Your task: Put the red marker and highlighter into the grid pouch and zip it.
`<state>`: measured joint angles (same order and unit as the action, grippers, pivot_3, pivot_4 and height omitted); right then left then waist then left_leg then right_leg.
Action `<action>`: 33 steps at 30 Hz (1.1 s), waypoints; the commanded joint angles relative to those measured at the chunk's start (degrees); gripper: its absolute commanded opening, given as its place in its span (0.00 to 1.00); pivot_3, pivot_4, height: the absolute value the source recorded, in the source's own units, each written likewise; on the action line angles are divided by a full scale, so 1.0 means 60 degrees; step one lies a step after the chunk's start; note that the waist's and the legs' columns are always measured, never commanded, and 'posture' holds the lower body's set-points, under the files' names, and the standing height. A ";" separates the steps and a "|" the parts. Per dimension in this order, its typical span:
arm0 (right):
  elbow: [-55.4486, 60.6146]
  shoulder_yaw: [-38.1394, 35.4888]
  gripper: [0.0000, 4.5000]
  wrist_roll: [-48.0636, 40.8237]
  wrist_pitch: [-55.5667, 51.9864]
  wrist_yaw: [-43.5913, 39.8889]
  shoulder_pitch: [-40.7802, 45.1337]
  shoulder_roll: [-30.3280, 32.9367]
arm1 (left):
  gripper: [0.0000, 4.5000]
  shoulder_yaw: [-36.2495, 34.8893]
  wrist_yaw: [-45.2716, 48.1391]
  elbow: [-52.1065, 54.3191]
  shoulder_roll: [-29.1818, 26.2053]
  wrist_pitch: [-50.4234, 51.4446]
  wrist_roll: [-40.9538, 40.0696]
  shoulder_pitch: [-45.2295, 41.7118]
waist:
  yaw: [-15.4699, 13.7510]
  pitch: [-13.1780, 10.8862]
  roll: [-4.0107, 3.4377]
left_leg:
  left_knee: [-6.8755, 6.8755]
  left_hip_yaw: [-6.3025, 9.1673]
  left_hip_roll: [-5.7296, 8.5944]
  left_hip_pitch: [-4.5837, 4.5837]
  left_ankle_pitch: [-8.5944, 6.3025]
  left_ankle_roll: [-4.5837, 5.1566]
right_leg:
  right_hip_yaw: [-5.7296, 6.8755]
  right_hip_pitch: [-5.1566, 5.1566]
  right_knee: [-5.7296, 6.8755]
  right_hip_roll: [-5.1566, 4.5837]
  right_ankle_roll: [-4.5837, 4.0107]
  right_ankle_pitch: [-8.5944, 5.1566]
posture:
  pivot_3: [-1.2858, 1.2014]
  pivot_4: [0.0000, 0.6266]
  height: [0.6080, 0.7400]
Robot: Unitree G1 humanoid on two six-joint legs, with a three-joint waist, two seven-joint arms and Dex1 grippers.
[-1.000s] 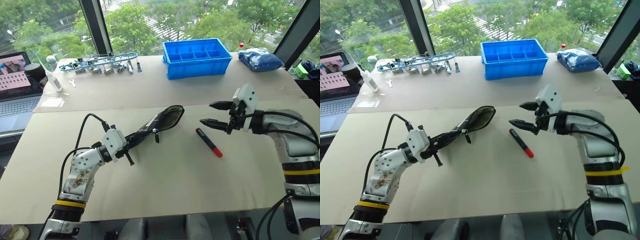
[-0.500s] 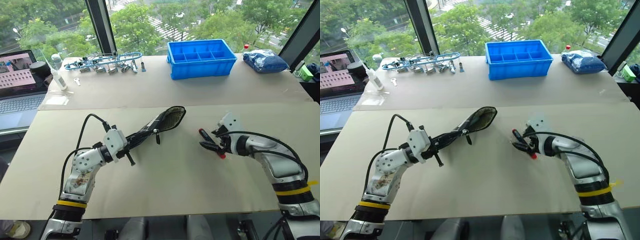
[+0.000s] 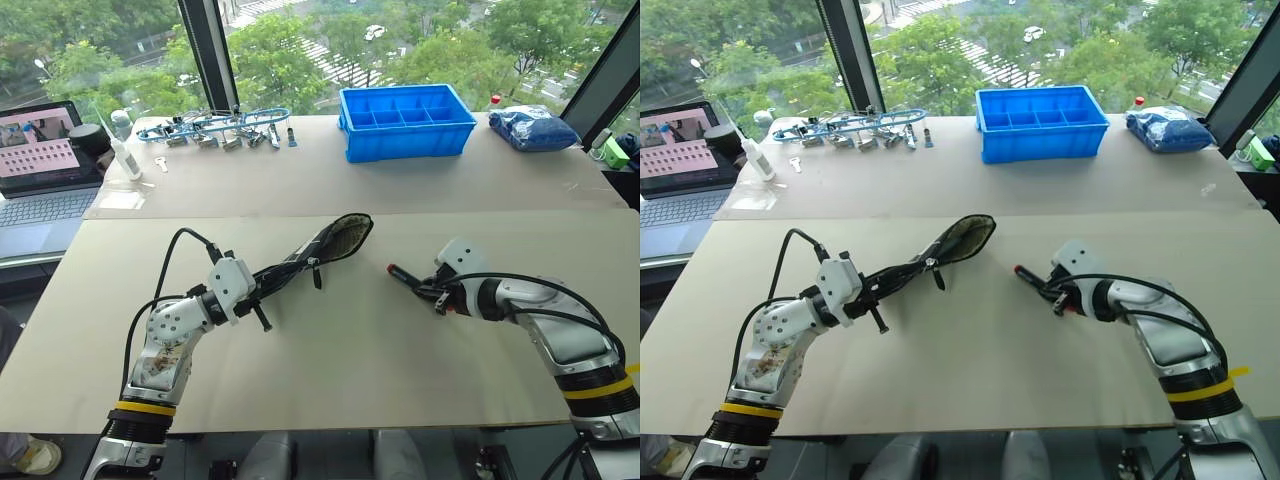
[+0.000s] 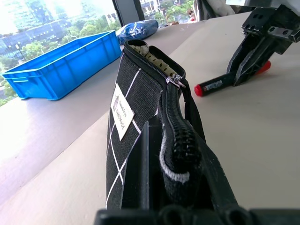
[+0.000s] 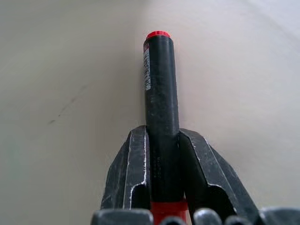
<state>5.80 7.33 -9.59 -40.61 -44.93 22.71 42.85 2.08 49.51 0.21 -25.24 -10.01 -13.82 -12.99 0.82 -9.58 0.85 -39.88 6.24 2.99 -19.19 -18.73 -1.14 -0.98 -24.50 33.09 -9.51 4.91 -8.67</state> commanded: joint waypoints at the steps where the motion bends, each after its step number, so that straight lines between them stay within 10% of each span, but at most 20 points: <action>1: -0.0181 0.0010 0.11 0.0295 0.0441 0.0029 0.0404 0.0055 | 0.00 -0.0069 -0.0056 0.0269 0.0007 -0.0100 -0.0123 -0.0136 | 0.0004 0.0000 0.0000 | 0.0000 0.0000 0.0000 -0.0001 0.0002 -0.0003 | 0.0000 -0.0001 0.0000 0.0000 0.0000 0.0000 | 0.52 0.24 1.00; 9: 0.0973 -0.0362 0.11 0.0024 0.4017 -0.1489 0.1929 0.0311 | 0.00 -0.0073 -0.0011 0.0248 -0.0023 -0.0071 -0.0121 -0.0181 | 0.0059 -0.0002 -0.0002 | 0.0012 0.0001 -0.0002 -0.0010 0.0013 -0.0023 | 0.0001 -0.0021 0.0000 0.0002 0.0001 0.0000 | 0.52 0.24 1.00; 18: 0.0469 0.1128 0.11 0.2874 0.6892 -0.1748 0.3039 0.1170 | 0.00 -0.0059 0.0002 0.0314 -0.0010 -0.0096 -0.0133 -0.0126 | 0.0021 -0.0003 0.0006 | 0.0010 -0.0001 -0.0003 -0.0015 0.0022 -0.0040 | 0.0006 -0.0019 -0.0006 0.0000 0.0010 -0.0003 | 0.52 0.24 1.00; 33: -0.1335 0.2980 0.11 0.6048 1.0644 -0.0594 0.4281 -0.0200 | 0.00 -0.0023 0.0171 0.0261 -0.0033 -0.0089 -0.0148 -0.0246 | 0.0060 -0.0004 0.0006 | 0.0013 -0.0002 0.0000 -0.0017 0.0027 -0.0050 | 0.0005 -0.0028 -0.0004 0.0001 0.0008 -0.0002 | 0.52 0.24 1.00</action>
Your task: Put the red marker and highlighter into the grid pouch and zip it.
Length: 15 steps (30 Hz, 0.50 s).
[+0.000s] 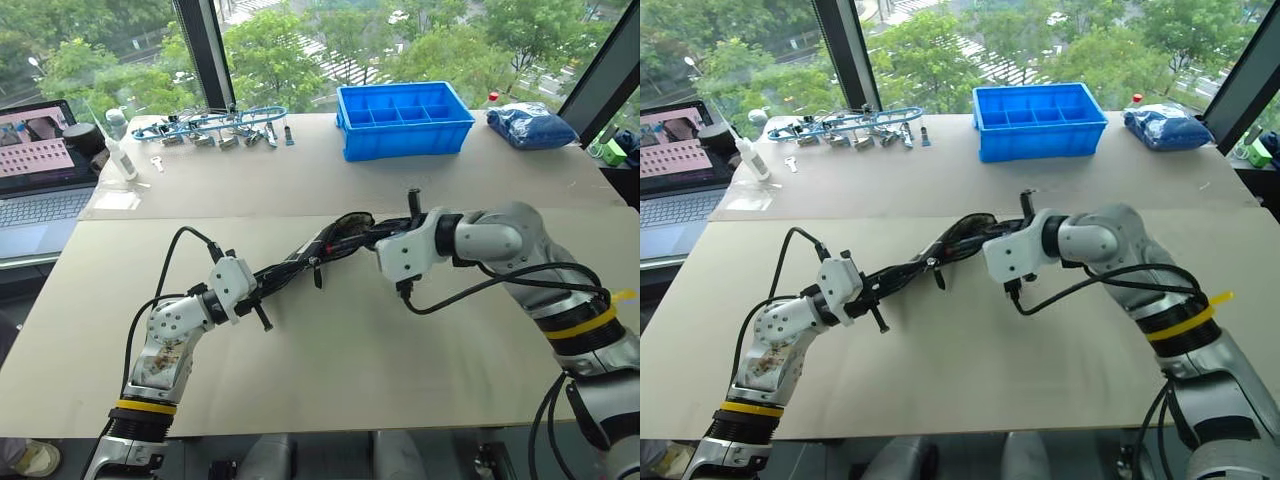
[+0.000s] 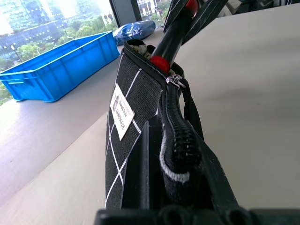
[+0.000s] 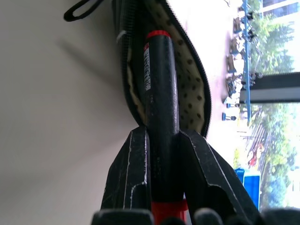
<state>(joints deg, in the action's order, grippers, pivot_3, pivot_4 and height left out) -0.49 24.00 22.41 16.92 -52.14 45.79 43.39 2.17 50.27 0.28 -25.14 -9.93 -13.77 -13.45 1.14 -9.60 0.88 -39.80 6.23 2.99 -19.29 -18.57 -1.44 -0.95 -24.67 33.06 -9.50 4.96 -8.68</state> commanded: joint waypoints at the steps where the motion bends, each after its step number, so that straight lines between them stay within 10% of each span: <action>1: -0.0450 0.0272 0.11 0.0892 0.1275 0.0825 0.0537 -0.0468 | 0.00 -0.0043 0.0051 0.0244 -0.0051 -0.0093 -0.0159 -0.0189 | 0.0013 0.0000 0.0000 | 0.0001 0.0000 -0.0001 -0.0001 0.0002 -0.0004 | 0.0000 -0.0002 0.0000 0.0001 0.0000 0.0000 | 0.52 0.24 1.00; 11: -0.2033 0.0606 0.11 0.0777 0.3979 0.2042 0.0898 -0.1745 | 0.00 -0.0020 0.0001 0.0363 -0.0044 -0.0008 -0.0121 -0.0184 | 0.0099 0.0000 0.0000 | 0.0005 -0.0001 0.0001 -0.0013 0.0006 -0.0011 | -0.0001 -0.0021 -0.0002 -0.0001 -0.0003 0.0001 | 0.52 0.24 1.00; 15: -0.2658 0.0043 0.46 0.0108 0.3047 0.1656 0.0873 -0.1705 | 0.00 -0.0081 -0.0044 0.0427 -0.0054 0.0018 -0.0119 -0.0125 | 0.0208 0.0000 0.0000 | 0.0011 -0.0001 -0.0001 -0.0013 0.0006 -0.0010 | -0.0002 -0.0027 0.0000 0.0000 -0.0004 0.0001 | 0.52 0.24 1.00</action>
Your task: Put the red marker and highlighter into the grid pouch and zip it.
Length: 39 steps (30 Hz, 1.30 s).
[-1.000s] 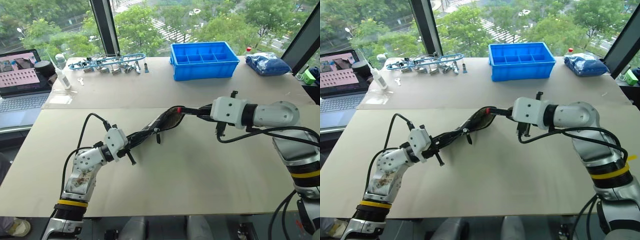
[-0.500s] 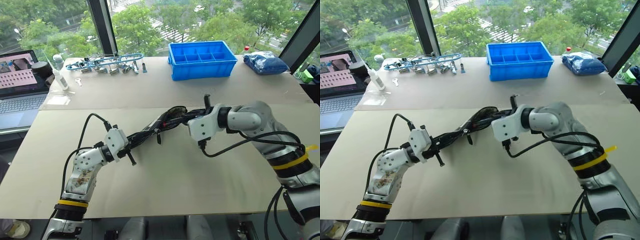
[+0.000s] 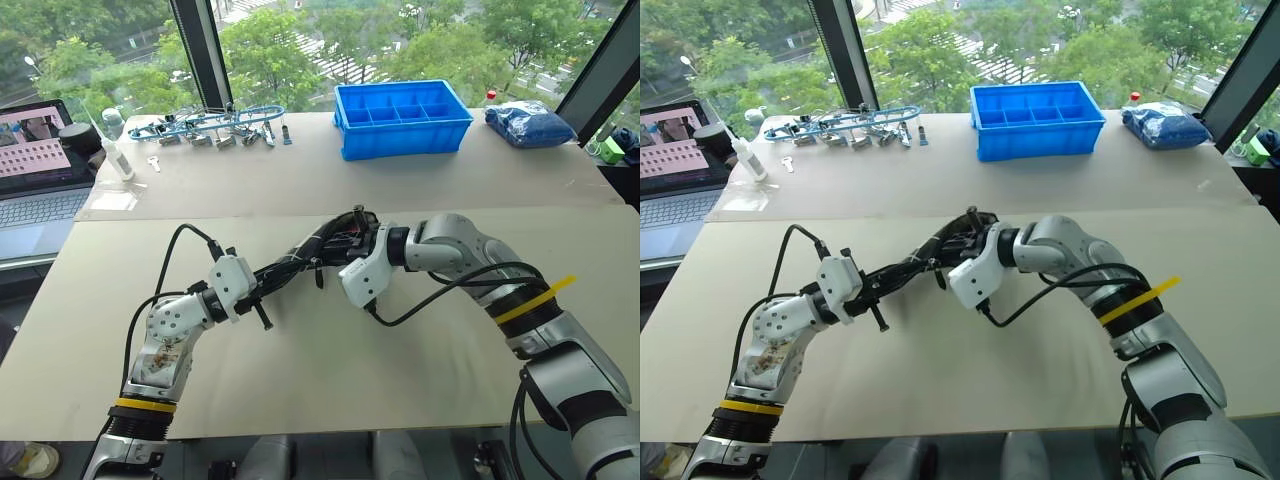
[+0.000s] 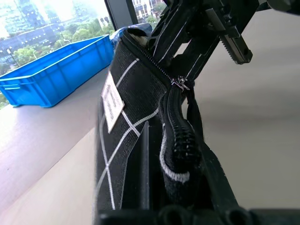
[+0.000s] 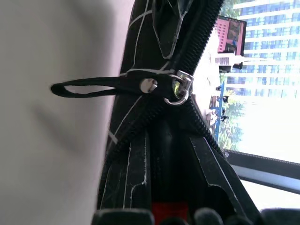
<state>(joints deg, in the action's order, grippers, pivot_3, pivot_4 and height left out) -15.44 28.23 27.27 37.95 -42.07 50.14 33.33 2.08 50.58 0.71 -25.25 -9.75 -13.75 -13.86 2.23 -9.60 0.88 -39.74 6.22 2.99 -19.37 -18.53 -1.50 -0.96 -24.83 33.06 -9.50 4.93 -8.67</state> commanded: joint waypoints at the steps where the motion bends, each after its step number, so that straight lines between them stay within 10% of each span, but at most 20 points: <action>1: -0.0323 -0.0824 0.56 -0.0734 -0.0630 -0.0002 0.0266 0.0056 | 0.00 -0.0071 -0.0110 0.0375 -0.0036 -0.0008 -0.0123 -0.0032 | 0.0036 0.0000 0.0000 | 0.0000 0.0000 -0.0001 0.0001 0.0000 0.0000 | 0.0000 0.0000 0.0001 0.0001 -0.0001 0.0000 | 0.52 0.24 1.00; 9: -0.0836 -0.2863 0.61 -0.3335 -0.1802 -0.0889 0.0547 0.1036 | 0.00 -0.0050 -0.0178 0.0434 -0.0027 0.0014 -0.0130 0.0058 | 0.0035 -0.0001 -0.0001 | 0.0007 -0.0001 -0.0001 -0.0004 -0.0002 0.0003 | -0.0003 -0.0011 0.0000 0.0001 -0.0002 0.0001 | 0.52 0.24 1.00; 19: 0.4398 -0.4029 0.61 -0.9952 -1.0844 -0.4379 -0.3797 0.2762 | 0.00 -0.0071 -0.0131 0.0319 -0.0017 0.0005 -0.0168 0.0018 | -0.0161 -0.0001 -0.0005 | 0.0004 -0.0009 -0.0015 -0.0014 -0.0038 0.0068 | 0.0000 -0.0012 -0.0005 0.0007 -0.0005 -0.0001 | 0.52 0.24 1.00; 27: 0.4400 -0.2599 0.61 -0.8872 -1.1923 -0.1459 -0.3361 -0.0355 | 0.00 0.0021 -0.0133 0.0321 0.0039 0.0035 -0.0138 -0.0013 | -0.0108 -0.0001 -0.0004 | -0.0016 -0.0015 -0.0017 0.0009 -0.0031 0.0056 | -0.0011 -0.0015 0.0010 0.0012 -0.0022 0.0014 | 0.52 0.24 1.00; 39: 0.3432 -0.1796 0.50 -0.8087 -1.1823 -0.1290 -0.2208 -0.2066 | 0.00 0.0040 -0.0149 0.0315 0.0048 0.0014 -0.0110 -0.0044 | -0.0166 0.0000 -0.0005 | -0.0013 -0.0007 -0.0011 -0.0004 0.0001 0.0000 | -0.0007 -0.0029 0.0017 0.0014 -0.0024 0.0020 | 0.52 0.24 1.00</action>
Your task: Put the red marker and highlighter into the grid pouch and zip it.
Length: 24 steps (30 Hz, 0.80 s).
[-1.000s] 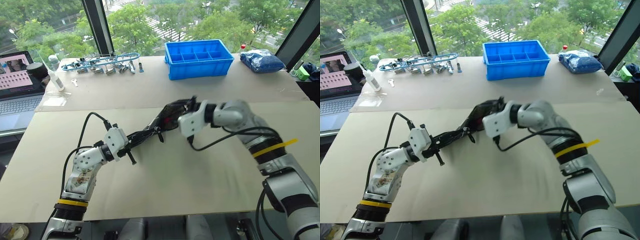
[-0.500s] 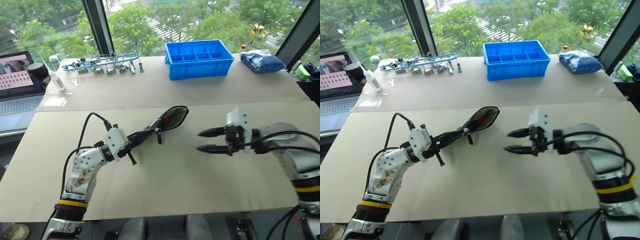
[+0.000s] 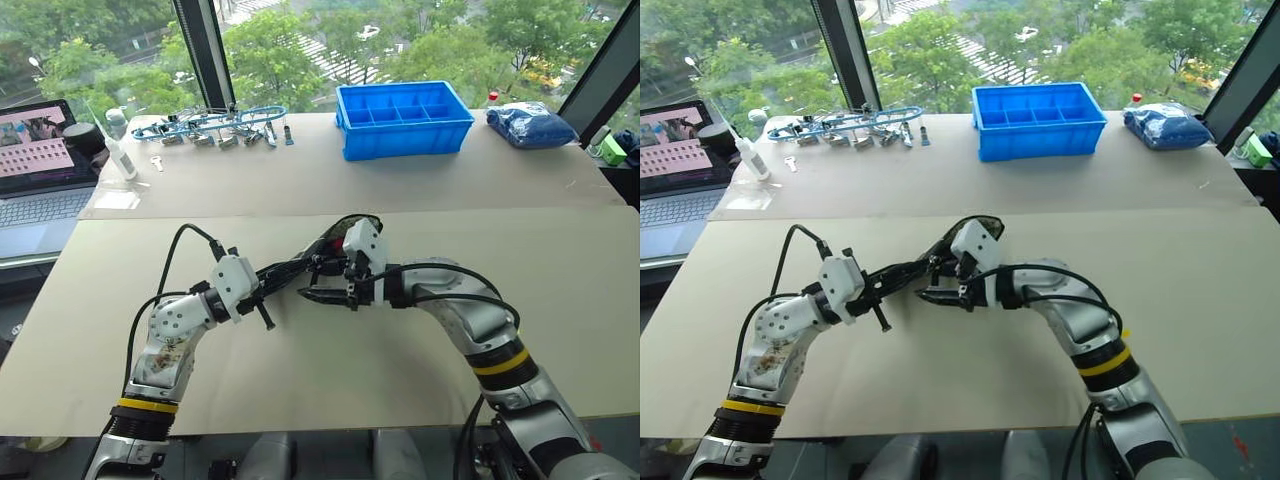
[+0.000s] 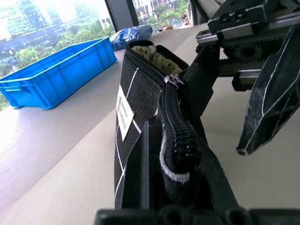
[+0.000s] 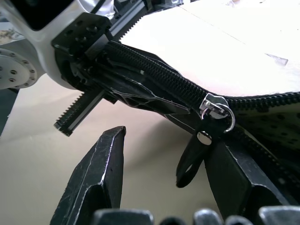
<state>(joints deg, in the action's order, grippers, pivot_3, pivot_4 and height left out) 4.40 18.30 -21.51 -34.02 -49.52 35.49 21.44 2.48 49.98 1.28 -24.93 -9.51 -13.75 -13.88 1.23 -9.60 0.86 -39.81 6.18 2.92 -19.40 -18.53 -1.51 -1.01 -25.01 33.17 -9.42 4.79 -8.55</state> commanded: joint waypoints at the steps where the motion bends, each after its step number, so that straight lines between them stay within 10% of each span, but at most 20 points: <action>1: 0.0126 -0.0171 0.48 0.0054 0.0193 -0.0137 0.0232 -0.0033 | 0.00 -0.0034 -0.0060 0.0213 -0.0002 -0.0031 -0.0111 -0.0031 | 0.0002 0.0000 0.0000 | 0.0002 0.0000 0.0000 0.0000 0.0000 0.0001 | 0.0000 -0.0001 0.0000 0.0000 0.0000 0.0000 | 0.52 0.24 1.00; 7: 0.0068 -0.0473 0.00 0.0093 0.0303 -0.0487 0.0204 0.0407 | 0.00 -0.0053 -0.0107 0.0227 0.0015 -0.0066 -0.0110 0.0051 | -0.0001 0.0000 0.0000 | 0.0003 0.0001 -0.0001 -0.0001 -0.0002 0.0004 | 0.0001 -0.0001 0.0000 0.0001 0.0000 0.0000 | 0.52 0.24 1.00; 24: -0.4486 -0.2151 0.00 0.2095 0.3632 -0.0295 0.1243 0.3515 | 0.00 -0.0086 -0.0059 0.0264 -0.0087 -0.0204 -0.0151 0.0251 | 0.0128 -0.0001 0.0002 | 0.0008 -0.0013 -0.0007 -0.0004 -0.0003 0.0006 | 0.0000 0.0001 -0.0010 0.0004 0.0003 0.0001 | 0.52 0.24 1.00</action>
<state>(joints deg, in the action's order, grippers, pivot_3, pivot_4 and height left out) -19.37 10.83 -9.77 -13.68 -52.34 42.12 39.41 4.66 49.88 1.88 -24.20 -9.80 -13.68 -13.49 2.00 -9.61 0.87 -39.75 6.11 2.87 -19.42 -18.55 -1.47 -1.01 -25.01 33.11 -9.39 4.80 -8.55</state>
